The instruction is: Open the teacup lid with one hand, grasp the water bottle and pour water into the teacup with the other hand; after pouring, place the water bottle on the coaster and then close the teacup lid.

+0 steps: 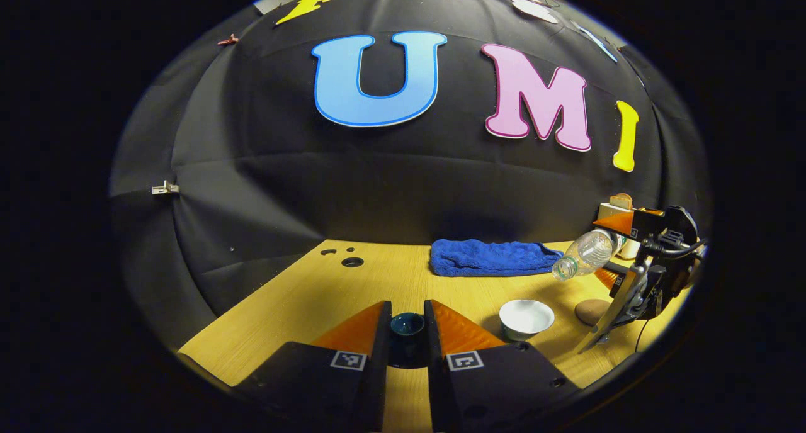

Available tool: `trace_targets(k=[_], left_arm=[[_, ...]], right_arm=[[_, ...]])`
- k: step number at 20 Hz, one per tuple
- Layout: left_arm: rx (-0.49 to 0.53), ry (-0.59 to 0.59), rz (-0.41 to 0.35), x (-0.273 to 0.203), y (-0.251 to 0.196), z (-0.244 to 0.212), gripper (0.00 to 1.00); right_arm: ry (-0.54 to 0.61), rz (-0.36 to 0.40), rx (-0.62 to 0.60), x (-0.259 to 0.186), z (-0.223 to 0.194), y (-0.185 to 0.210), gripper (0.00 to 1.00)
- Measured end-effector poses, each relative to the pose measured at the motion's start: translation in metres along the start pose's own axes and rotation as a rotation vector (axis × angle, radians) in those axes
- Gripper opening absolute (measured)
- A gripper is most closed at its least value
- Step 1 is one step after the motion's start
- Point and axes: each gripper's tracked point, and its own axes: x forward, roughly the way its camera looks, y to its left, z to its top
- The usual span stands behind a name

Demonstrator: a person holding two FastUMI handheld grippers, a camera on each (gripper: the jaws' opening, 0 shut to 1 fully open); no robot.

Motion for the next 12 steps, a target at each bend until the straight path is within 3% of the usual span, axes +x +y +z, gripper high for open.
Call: trace_targets(k=[12], left_arm=[[-0.007,0.004,0.004,-0.0019,0.0019,-0.0020,0.35]], right_arm=[[-0.009,-0.018,-0.089,0.0063,-0.0068,-0.0013,0.75]])
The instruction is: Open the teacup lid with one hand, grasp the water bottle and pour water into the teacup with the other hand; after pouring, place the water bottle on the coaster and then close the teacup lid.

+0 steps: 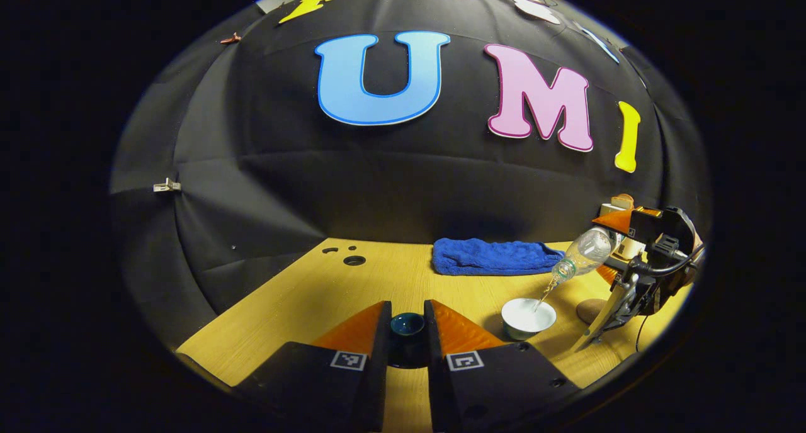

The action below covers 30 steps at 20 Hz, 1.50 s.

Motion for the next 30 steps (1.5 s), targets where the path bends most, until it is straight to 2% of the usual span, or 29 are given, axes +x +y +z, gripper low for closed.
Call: trace_targets(k=[1,6,7,8,15,16,17,18,20,22,23,25,26,27,28,29,30], left_arm=[[-0.001,0.001,-0.001,-0.001,0.001,-0.002,0.31],[-0.009,0.009,0.001,0.000,0.002,-0.005,0.32],[-0.009,0.011,0.001,0.000,0.002,-0.007,0.35],[-0.009,0.012,0.001,0.001,0.002,-0.007,0.32],[-0.003,0.019,0.000,0.003,0.003,-0.011,0.31],[-0.004,0.019,0.001,0.003,0.003,-0.010,0.28],[-0.006,0.020,0.000,0.003,0.003,-0.011,0.35],[-0.008,0.021,0.002,0.003,0.003,-0.011,0.31],[-0.008,0.022,0.004,0.003,0.005,-0.012,0.31],[-0.004,0.025,0.007,0.003,0.005,-0.014,0.35],[-0.006,0.028,0.006,0.002,0.006,-0.016,0.32],[-0.010,0.028,0.008,0.003,0.006,-0.016,0.35],[-0.010,0.027,0.008,0.002,0.007,-0.016,0.31],[-0.009,0.027,0.010,0.003,0.007,-0.016,0.35],[-0.009,0.026,0.010,0.002,0.007,-0.016,0.32],[-0.009,0.025,0.010,0.003,0.007,-0.016,0.35],[-0.009,0.025,0.010,0.003,0.007,-0.015,0.32]], right_arm=[[-0.002,-0.003,-0.010,0.000,0.000,0.000,0.75],[-0.019,-0.005,-0.050,0.009,0.002,0.009,0.75],[-0.024,-0.008,-0.061,0.010,0.003,0.010,0.75],[-0.029,-0.010,-0.071,0.010,0.004,0.011,0.75],[-0.058,-0.030,-0.116,0.009,0.009,0.016,0.75],[-0.062,-0.033,-0.122,0.008,0.010,0.016,0.75],[-0.066,-0.036,-0.129,0.009,0.010,0.017,0.75],[-0.069,-0.040,-0.136,0.010,0.012,0.017,0.75],[-0.076,-0.046,-0.143,0.012,0.014,0.017,0.75],[-0.085,-0.063,-0.162,0.013,0.017,0.016,0.75],[-0.091,-0.075,-0.175,0.014,0.018,0.014,0.75],[-0.106,-0.104,-0.207,0.016,0.022,0.007,0.75],[-0.112,-0.120,-0.222,0.016,0.024,0.003,0.75],[-0.120,-0.133,-0.234,0.016,0.025,0.000,0.75],[-0.128,-0.145,-0.246,0.015,0.027,-0.002,0.75],[-0.135,-0.156,-0.257,0.015,0.029,-0.004,0.75],[-0.140,-0.164,-0.264,0.016,0.031,-0.006,0.75]])
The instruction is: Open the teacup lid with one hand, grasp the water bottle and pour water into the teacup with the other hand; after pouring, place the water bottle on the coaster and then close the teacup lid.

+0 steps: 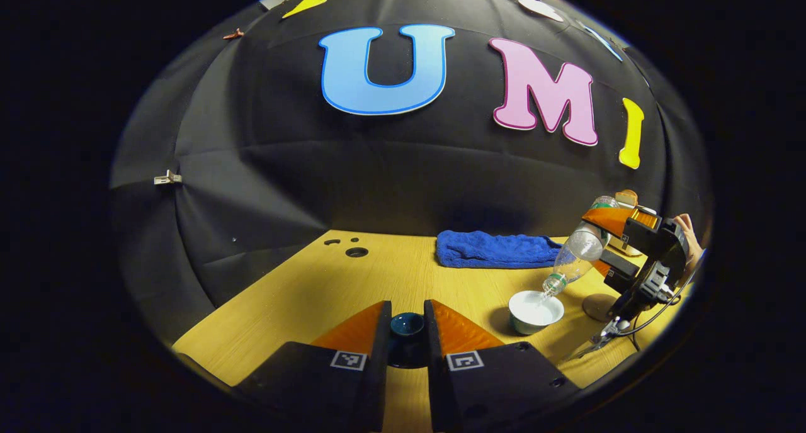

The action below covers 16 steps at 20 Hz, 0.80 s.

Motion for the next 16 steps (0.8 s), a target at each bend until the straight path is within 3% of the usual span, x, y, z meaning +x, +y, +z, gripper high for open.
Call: trace_targets(k=[11,15,16], left_arm=[[-0.020,0.009,0.016,-0.004,0.011,-0.011,0.31],[-0.018,0.007,0.021,-0.003,0.012,-0.011,0.35],[-0.018,0.007,0.022,-0.004,0.013,-0.011,0.31]], right_arm=[[-0.046,-0.098,-0.120,0.010,-0.009,-0.033,0.74],[-0.101,-0.167,-0.160,0.013,-0.008,-0.047,0.75],[-0.114,-0.180,-0.172,0.011,-0.006,-0.051,0.75]])
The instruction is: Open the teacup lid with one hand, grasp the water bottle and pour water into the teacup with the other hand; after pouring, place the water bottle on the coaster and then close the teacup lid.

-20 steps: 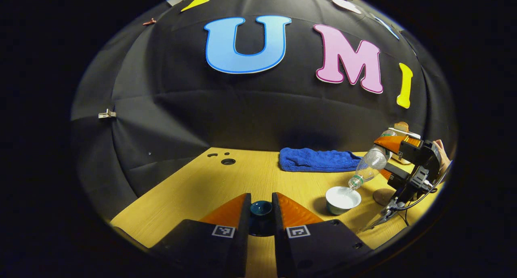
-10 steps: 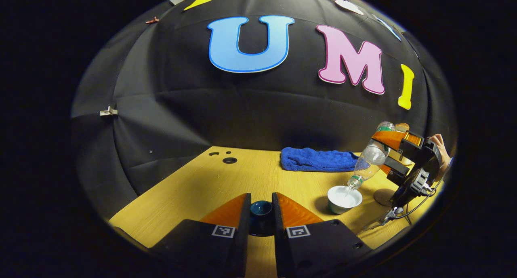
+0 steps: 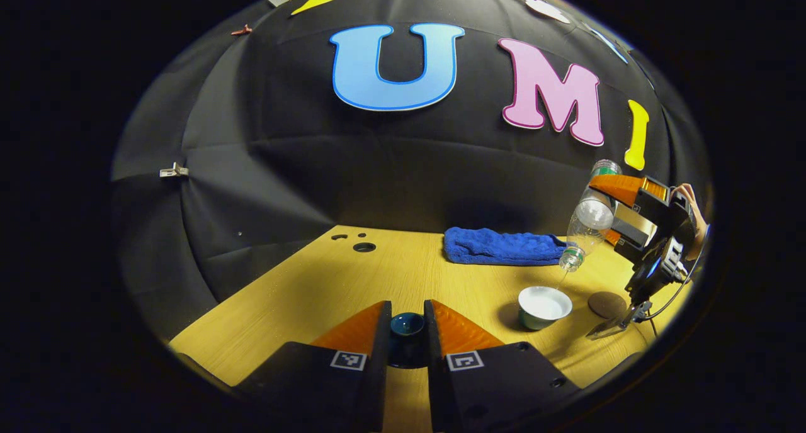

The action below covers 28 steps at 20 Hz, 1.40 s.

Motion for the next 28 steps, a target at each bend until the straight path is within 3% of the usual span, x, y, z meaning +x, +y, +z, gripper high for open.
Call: trace_targets(k=[4,8,10,13,14,18,24,27,28], left_arm=[[-0.004,-0.001,0.004,0.000,0.000,0.000,0.32],[-0.004,0.001,0.004,0.001,-0.001,-0.001,0.31],[-0.003,0.000,0.003,0.001,-0.002,-0.001,0.31],[-0.004,0.002,-0.003,0.002,-0.007,-0.001,0.32],[-0.004,0.003,-0.005,0.002,-0.010,-0.001,0.28],[0.001,0.005,-0.018,0.003,-0.019,0.000,0.32],[0.020,-0.007,-0.032,0.004,-0.034,0.006,0.31],[0.032,-0.011,-0.040,0.004,-0.042,0.009,0.28],[0.032,-0.009,-0.046,0.004,-0.045,0.009,0.31]], right_arm=[[-0.009,-0.052,-0.040,0.000,-0.005,-0.013,0.75],[-0.004,-0.046,-0.033,0.003,-0.007,-0.013,0.75],[0.011,-0.003,0.001,0.002,-0.007,-0.001,0.77],[0.086,0.128,0.205,-0.008,-0.006,0.035,0.75],[0.114,0.175,0.301,-0.013,-0.001,0.046,0.75],[0.220,0.295,0.628,-0.027,0.016,0.070,0.74],[0.361,0.390,1.045,-0.036,0.026,0.080,0.75],[0.390,0.376,1.231,-0.038,0.031,0.077,0.76],[0.392,0.370,1.302,-0.041,0.031,0.075,0.76]])
